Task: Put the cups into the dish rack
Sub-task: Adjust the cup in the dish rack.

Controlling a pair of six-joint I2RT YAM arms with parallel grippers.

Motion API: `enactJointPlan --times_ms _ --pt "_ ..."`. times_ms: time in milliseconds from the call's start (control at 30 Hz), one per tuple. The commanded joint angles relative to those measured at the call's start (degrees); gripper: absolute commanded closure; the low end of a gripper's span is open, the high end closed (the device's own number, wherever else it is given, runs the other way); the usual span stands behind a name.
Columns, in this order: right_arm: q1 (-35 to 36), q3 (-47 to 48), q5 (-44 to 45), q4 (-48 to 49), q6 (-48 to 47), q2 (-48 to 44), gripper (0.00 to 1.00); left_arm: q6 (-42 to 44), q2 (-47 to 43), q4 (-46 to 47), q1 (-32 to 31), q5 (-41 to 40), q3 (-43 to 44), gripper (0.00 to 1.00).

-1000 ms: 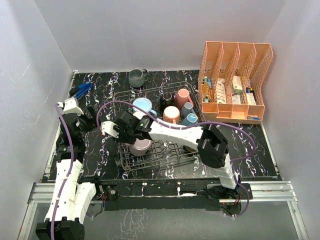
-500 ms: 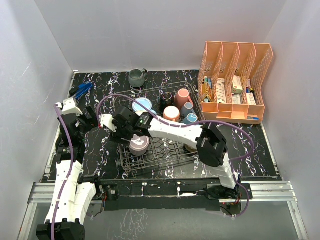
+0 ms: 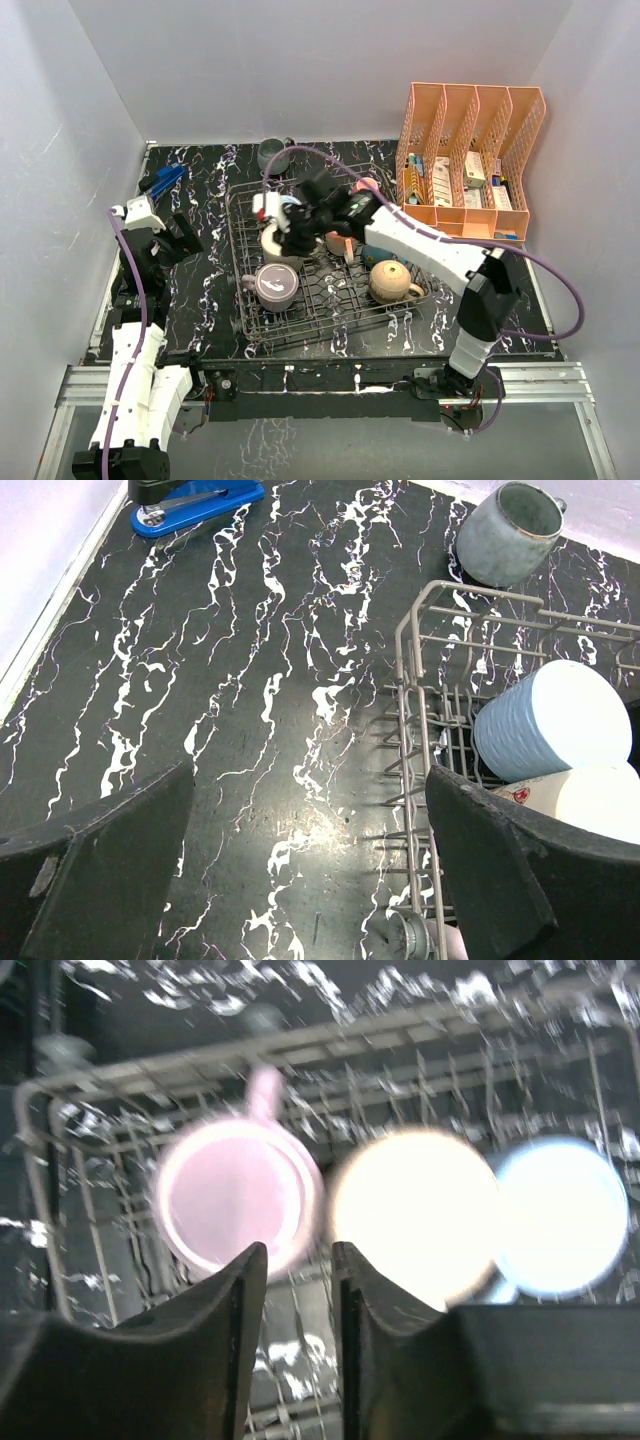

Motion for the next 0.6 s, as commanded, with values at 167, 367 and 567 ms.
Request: enactJointPlan --times_ms 167,367,567 --pt "-5.3 -12.0 0.8 6.1 -5.5 -4.5 0.81 0.2 0.5 0.6 -0.1 1.6 -0.4 0.03" --pt "-5.3 -10.1 5.3 4.6 -8.0 0.8 0.83 0.2 0.4 0.4 -0.1 1.4 -0.4 0.03" --pt "-4.8 -7.9 5.2 2.2 -10.1 4.9 0.84 0.2 0.4 0.5 -0.1 1.8 -0.4 0.03"
